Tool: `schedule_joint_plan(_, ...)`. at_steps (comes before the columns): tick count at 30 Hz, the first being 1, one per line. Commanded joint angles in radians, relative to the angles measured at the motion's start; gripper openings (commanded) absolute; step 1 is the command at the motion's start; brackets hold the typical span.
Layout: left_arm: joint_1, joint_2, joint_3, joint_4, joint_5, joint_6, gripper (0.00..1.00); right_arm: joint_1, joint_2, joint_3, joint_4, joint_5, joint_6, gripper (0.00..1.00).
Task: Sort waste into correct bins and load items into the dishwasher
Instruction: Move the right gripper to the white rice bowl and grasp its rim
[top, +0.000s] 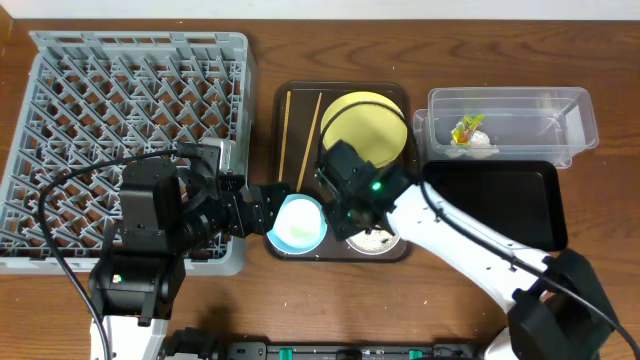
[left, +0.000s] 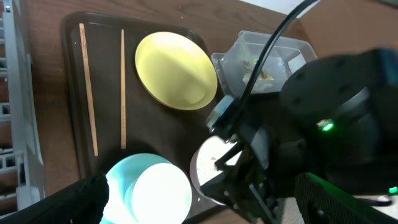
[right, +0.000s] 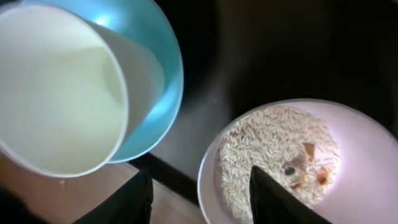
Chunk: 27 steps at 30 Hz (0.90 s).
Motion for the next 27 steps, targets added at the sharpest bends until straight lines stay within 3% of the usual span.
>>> schedule_joint_plan(1,-0.002,-0.002,0.02,0.0,-0.008,0.003,0.96,-0.002,0.008,-0.044,0.024,0.034,0.014,0.49)
schedule_joint_plan(16,-0.002,-0.002,0.02,0.0,-0.008,0.003,0.96,-0.011,0.096,-0.05,0.029,0.026,0.0,0.41)
schedule_joint_plan(23,-0.002,-0.002,0.02,0.0,-0.008,0.003,0.96,-0.073,0.096,-0.047,0.004,0.034,0.123,0.25)
schedule_joint_plan(26,-0.002,-0.002,0.02,0.0,-0.008,0.003,0.96,-0.091,0.096,-0.047,0.017,0.036,0.221,0.13)
schedule_joint_plan(27,-0.002,-0.002,0.02,0.0,-0.008,0.003,0.96,-0.093,0.096,-0.047,0.019,0.046,0.252,0.14)
